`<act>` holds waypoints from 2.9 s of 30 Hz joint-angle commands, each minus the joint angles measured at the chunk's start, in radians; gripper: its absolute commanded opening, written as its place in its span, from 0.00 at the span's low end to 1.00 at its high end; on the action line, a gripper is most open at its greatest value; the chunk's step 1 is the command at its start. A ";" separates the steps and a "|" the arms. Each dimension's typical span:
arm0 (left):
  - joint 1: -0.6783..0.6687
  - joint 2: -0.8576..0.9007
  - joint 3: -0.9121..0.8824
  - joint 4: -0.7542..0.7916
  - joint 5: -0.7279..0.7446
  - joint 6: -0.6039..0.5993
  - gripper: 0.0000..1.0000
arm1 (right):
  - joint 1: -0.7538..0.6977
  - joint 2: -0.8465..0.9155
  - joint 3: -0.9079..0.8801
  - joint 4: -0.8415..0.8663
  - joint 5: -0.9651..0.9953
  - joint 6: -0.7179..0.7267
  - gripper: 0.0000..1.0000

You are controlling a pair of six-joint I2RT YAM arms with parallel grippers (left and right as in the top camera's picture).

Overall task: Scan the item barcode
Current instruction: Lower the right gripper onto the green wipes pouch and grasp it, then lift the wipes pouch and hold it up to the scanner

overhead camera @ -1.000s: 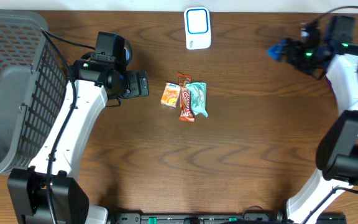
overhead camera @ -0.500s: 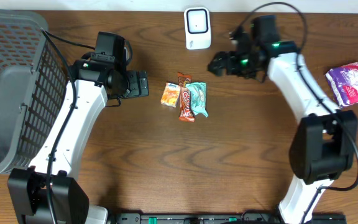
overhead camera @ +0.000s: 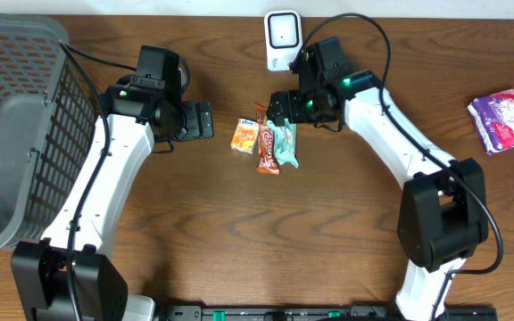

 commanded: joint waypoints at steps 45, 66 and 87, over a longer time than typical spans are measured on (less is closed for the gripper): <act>0.002 -0.008 -0.004 -0.003 -0.016 0.005 0.98 | 0.320 0.023 -0.121 -0.019 0.675 0.138 0.64; 0.002 -0.008 -0.004 -0.003 -0.016 0.005 0.98 | 0.303 0.023 -0.331 0.237 0.679 0.135 0.56; 0.002 -0.008 -0.004 -0.003 -0.016 0.005 0.98 | 0.056 -0.129 -0.313 0.190 0.158 0.136 0.01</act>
